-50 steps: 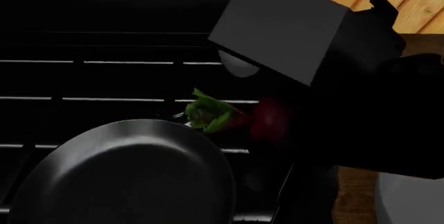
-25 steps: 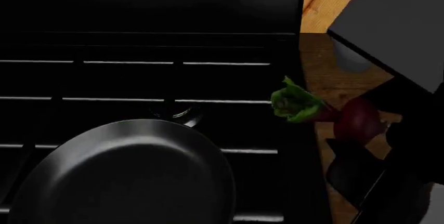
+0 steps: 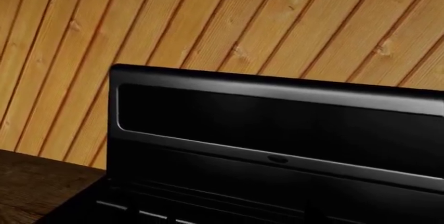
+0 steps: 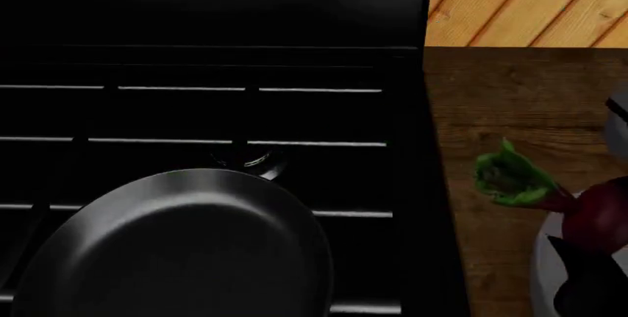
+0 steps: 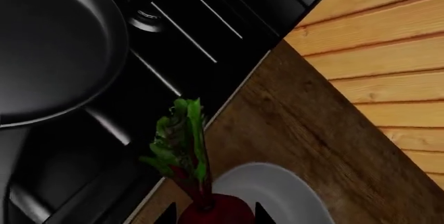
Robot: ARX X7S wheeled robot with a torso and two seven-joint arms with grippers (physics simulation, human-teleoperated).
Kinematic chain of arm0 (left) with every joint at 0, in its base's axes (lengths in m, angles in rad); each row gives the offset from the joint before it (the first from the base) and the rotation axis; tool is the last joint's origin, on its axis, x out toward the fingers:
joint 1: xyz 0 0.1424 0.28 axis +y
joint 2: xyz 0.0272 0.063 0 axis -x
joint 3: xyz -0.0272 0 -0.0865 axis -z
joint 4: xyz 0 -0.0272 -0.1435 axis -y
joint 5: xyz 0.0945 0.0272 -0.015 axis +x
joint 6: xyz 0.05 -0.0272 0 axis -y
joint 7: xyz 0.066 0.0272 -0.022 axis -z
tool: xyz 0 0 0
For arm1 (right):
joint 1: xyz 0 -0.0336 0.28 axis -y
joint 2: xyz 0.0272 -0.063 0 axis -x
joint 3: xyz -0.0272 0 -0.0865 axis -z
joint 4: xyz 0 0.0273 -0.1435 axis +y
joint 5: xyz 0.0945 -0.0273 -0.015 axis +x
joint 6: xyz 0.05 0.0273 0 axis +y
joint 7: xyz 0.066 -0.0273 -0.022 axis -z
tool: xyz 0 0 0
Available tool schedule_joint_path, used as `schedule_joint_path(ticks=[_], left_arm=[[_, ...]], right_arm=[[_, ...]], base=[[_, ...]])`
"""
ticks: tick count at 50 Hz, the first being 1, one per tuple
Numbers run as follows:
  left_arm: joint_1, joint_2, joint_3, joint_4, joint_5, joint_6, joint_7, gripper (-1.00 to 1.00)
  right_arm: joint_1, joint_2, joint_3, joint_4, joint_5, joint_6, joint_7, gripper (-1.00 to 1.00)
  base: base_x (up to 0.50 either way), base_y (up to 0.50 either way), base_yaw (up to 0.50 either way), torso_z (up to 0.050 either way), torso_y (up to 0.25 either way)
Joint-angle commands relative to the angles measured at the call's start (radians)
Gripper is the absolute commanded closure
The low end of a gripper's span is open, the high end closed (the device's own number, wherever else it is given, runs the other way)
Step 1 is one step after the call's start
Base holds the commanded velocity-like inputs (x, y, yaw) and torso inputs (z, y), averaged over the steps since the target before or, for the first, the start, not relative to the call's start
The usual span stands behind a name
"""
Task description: Pick the beet from the pan and place it in the bowl.
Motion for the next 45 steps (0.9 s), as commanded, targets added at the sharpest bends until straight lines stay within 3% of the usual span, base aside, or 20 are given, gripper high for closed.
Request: schedule_joint_path(ticks=[1,35,45], left_arm=[[0.013,0.005,0.011,-0.010,0.026,0.015,0.024,-1.00],[0.017,0.008,0.026,-0.005,0.019,0.015,0.007,-1.00],[0.020,0.007,0.031,-0.009,0.023,0.016,0.004,-1.00]], right_arm=[[0.008,0.089,-0.010,-0.017,0.065,0.004,0.091,1.00],[0.005,0.300,0.013,0.021,-0.216,0.004,-0.087,1.00],[-0.096,0.355,0.020,0.001,-0.340,-0.087,-0.196,1.00]], base=[[0.00,0.00,0.00,0.000,0.000],[0.00,0.00,0.00,0.000,0.000],[0.00,0.00,0.00,0.000,0.000]])
